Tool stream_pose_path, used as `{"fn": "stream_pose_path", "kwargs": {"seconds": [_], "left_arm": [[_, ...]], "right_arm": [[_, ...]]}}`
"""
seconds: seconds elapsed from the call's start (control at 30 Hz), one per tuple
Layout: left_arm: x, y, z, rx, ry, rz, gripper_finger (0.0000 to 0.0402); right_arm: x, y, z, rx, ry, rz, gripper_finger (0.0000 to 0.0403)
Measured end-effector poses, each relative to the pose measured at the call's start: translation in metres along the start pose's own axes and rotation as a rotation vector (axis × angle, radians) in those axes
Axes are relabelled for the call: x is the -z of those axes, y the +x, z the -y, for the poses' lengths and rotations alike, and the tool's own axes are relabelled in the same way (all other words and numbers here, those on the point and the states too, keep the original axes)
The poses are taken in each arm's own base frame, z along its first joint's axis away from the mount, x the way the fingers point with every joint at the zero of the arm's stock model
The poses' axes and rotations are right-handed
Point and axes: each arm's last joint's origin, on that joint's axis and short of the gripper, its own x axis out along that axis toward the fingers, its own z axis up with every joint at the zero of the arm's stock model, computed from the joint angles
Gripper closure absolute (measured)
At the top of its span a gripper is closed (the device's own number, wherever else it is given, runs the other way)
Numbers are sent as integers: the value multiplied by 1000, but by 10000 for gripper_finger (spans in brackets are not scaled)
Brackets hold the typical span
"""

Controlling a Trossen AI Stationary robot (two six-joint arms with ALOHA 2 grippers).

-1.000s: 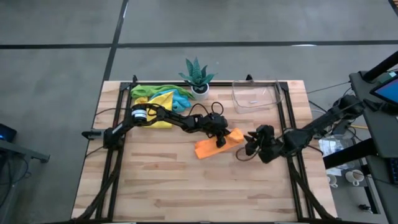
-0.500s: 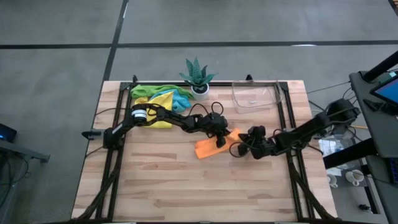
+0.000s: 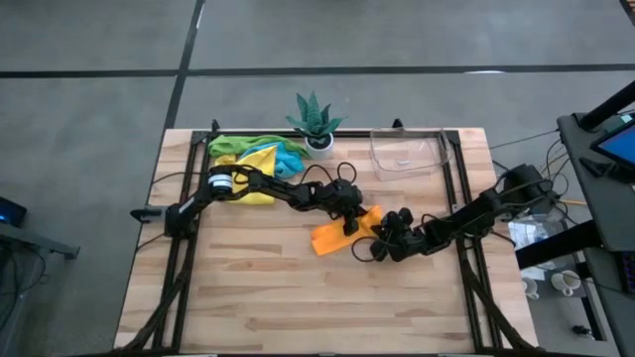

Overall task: Roll microfiber towels into tight, uniform cylinder then place into a basket
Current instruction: Roll the orange microfiber cloth

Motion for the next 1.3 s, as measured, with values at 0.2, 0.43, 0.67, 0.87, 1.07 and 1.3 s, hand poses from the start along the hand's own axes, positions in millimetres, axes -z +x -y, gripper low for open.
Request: {"fn": "stream_pose_path", "kwargs": {"seconds": [0.2,0.43,0.67,0.87,1.07,1.3], "left_arm": [[-12,-21,2,-61,83,-78,402],[-20,-27,30,-58,207,-24,402],[-19,-26,53,-74,324,-7,402],[-21,-27,57,-197,364,0,402],[-31,-38,54,-479,380,29,402],[-41,-46,79,-291,390,113,402]], "right_arm": [[0,0,0,0,-9,-4,395],[-4,-3,1,2,-7,20,395],[-6,-3,1,22,17,53,395],[-8,-1,4,38,34,60,394],[-10,0,5,48,40,66,394],[-11,1,5,46,43,68,394]]}}
